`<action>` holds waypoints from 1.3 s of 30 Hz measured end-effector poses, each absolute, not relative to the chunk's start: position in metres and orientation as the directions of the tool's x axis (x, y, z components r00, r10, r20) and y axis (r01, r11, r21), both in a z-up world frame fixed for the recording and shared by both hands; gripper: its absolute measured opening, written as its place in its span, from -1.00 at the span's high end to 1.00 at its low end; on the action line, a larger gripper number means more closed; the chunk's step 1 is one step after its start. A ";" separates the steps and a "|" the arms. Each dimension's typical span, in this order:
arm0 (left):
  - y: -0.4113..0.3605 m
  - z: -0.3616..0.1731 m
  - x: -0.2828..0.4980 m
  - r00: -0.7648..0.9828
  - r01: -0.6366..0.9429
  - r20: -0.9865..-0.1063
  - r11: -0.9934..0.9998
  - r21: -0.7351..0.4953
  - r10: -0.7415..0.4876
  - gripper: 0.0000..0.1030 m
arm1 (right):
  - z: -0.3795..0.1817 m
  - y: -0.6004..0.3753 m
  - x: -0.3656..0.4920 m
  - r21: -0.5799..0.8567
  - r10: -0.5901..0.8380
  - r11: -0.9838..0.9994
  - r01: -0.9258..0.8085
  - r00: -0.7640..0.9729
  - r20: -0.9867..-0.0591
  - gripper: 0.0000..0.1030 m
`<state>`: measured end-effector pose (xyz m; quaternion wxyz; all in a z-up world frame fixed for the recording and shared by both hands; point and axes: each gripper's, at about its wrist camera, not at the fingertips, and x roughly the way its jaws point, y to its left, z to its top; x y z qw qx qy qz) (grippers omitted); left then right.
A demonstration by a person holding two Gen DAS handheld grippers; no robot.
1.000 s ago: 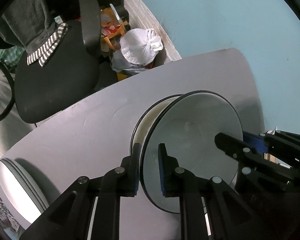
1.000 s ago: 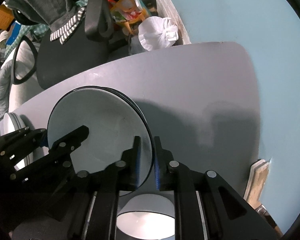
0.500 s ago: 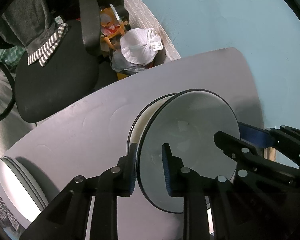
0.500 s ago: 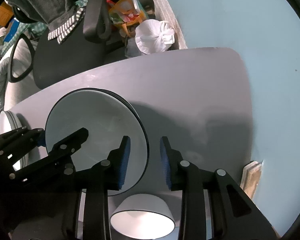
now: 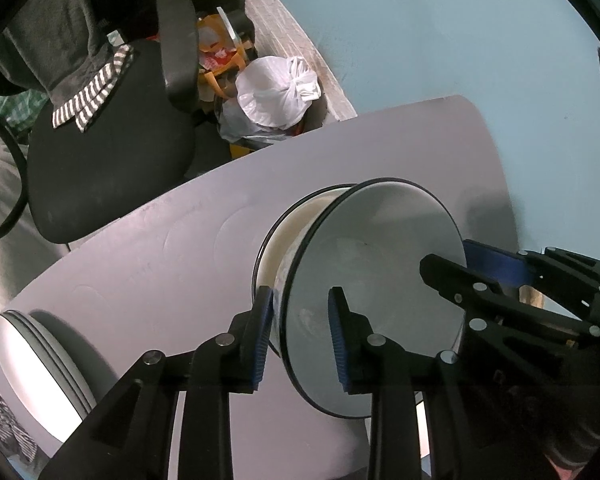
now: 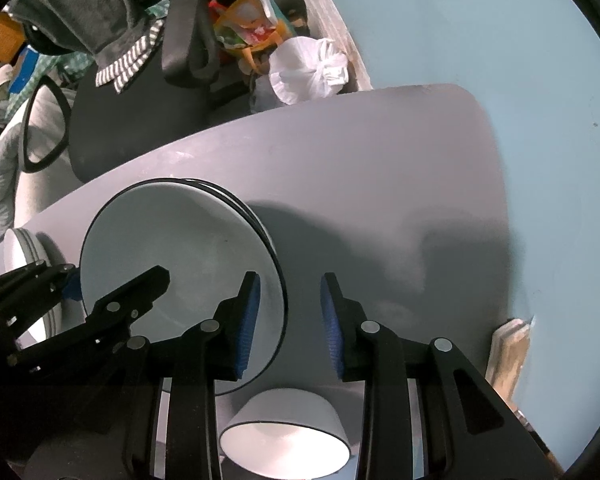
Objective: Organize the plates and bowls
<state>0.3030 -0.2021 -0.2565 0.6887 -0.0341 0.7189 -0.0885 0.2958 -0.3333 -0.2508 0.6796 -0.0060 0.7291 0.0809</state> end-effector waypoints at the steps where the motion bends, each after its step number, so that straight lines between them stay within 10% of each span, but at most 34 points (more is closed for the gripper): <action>1: -0.202 -0.255 0.303 -0.048 0.073 -0.984 0.982 -0.173 -0.170 0.45 | -0.250 -0.332 0.295 0.111 0.103 0.986 -0.124 -0.072 -0.992 0.43; 5: -0.204 -0.241 0.303 0.006 0.114 -0.993 0.986 -0.121 -0.122 -0.01 | -0.247 -0.330 0.294 0.103 0.096 0.985 -0.140 -0.058 -0.994 0.76; 39: -0.181 -0.182 0.246 0.117 0.156 -0.983 0.980 -0.122 -0.141 -0.15 | -0.182 -0.344 0.244 0.097 0.107 0.989 -0.111 0.084 -0.991 0.52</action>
